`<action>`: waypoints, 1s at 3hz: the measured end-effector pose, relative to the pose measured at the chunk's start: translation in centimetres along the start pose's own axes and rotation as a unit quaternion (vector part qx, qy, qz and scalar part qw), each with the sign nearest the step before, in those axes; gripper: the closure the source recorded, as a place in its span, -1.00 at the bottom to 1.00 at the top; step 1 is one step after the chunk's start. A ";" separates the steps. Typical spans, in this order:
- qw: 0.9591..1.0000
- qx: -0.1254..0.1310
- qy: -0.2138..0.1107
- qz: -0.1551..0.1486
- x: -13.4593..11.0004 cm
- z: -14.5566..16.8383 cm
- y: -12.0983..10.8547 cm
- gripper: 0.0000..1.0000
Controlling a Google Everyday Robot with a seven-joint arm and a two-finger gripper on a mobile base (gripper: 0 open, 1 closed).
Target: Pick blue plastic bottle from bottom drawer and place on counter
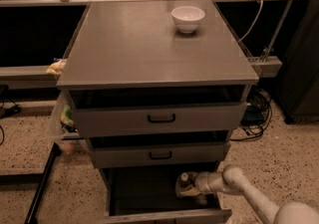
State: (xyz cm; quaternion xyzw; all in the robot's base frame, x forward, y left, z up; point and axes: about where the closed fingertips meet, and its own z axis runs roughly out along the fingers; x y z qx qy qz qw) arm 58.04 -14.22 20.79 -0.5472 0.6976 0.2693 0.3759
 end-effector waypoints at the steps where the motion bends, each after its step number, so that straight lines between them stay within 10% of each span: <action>1: 1.000 -0.005 -0.004 0.001 -1.7 -2.1 0.9 0.98; 3: 0.999 -0.042 -0.018 -0.014 -9.7 -9.6 2.0 1.00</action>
Offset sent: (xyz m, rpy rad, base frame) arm -0.0385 -0.0297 0.1283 0.0308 0.0139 0.0423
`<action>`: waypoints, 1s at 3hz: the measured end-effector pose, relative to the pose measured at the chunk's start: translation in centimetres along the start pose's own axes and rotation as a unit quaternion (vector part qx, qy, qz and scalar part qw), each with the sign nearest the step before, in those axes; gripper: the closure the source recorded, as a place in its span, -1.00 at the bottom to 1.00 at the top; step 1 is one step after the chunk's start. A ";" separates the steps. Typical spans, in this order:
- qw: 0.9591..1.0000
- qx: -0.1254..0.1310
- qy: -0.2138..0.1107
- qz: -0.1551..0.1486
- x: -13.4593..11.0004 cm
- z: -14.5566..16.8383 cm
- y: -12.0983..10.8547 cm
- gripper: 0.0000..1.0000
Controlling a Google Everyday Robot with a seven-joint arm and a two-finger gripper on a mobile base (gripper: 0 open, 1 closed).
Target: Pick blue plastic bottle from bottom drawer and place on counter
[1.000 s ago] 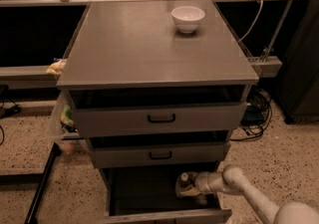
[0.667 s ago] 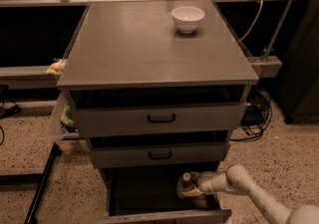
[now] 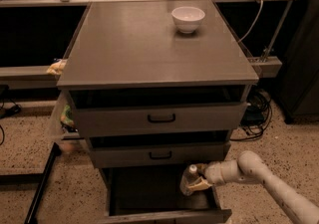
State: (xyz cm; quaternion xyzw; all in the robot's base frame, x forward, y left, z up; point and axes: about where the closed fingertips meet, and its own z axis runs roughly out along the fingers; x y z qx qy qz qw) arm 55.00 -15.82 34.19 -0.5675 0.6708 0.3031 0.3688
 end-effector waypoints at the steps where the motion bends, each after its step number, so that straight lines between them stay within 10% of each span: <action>1: 1.000 0.000 0.000 0.000 0.0 0.0 0.0 1.00; 3: 1.000 0.016 -0.005 -0.013 -6.7 -4.6 -0.6 1.00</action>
Offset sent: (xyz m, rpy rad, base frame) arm 0.0059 -0.0078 0.0532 0.0029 -0.0308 -0.0051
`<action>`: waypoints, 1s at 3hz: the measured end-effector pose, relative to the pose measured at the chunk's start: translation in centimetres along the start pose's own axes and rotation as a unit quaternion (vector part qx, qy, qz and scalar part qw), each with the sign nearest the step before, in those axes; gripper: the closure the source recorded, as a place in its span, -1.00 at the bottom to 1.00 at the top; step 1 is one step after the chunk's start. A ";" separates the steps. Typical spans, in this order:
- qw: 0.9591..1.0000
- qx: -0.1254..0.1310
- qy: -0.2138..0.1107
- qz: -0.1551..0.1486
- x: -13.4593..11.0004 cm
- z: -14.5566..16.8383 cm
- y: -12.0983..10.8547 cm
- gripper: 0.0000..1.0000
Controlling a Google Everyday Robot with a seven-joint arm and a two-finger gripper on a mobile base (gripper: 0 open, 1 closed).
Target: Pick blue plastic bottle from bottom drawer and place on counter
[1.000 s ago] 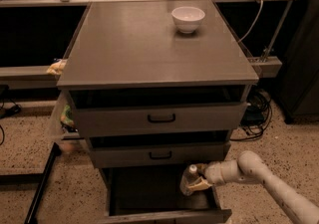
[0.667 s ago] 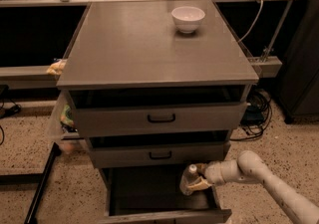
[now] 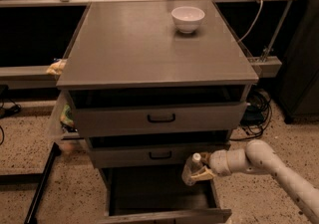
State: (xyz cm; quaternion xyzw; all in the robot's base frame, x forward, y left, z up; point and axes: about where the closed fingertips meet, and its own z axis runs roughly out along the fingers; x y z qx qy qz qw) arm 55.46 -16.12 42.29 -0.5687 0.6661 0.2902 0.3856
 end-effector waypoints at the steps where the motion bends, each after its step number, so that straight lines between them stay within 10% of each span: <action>1: 1.000 0.003 0.010 -0.005 -7.9 -4.9 -0.9 1.00; 2: 0.999 0.000 0.043 -0.006 -16.1 -9.6 -1.7 1.00; 3: 0.998 0.009 0.057 -0.020 -18.6 -11.2 -2.0 1.00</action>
Offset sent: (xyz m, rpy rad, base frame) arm 0.0204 -0.0037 0.3369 -0.2018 -0.0090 -0.0125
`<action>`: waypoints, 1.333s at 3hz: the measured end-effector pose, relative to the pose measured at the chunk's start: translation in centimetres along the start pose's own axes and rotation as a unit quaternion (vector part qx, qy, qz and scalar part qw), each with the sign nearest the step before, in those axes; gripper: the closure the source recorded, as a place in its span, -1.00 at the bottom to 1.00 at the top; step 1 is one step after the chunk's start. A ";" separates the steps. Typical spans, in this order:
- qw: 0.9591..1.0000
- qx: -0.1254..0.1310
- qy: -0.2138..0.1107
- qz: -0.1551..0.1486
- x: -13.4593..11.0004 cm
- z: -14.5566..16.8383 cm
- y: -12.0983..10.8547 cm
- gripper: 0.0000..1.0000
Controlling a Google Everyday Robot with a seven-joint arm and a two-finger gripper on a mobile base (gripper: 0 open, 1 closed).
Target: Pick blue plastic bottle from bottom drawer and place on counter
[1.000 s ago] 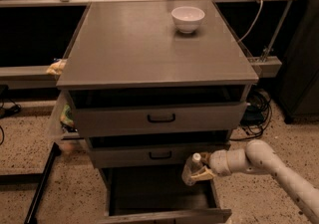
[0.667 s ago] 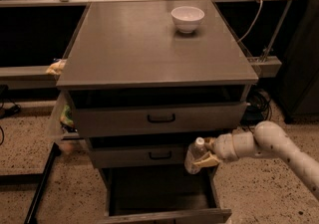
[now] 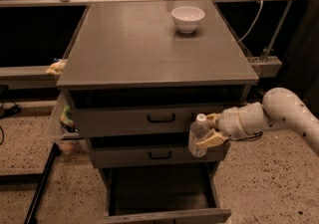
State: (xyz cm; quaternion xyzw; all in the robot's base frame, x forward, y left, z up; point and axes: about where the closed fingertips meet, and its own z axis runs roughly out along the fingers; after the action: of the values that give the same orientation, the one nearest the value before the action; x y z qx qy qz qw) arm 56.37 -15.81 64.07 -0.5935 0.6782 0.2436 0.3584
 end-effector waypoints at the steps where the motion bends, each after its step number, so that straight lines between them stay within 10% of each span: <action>1: 1.000 0.000 0.000 0.000 0.0 0.0 0.0 1.00; 2: 1.000 -0.003 -0.003 -0.001 -1.5 -0.8 0.0 1.00; 4: 0.999 0.008 0.029 -0.040 -16.6 -11.0 -0.4 1.00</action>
Offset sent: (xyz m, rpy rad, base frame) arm -0.0026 0.0027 0.0392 0.0110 -0.0002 0.0057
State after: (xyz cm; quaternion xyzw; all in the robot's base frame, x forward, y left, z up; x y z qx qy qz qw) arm 55.21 -13.74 83.83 -0.6242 0.6657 0.2067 0.3529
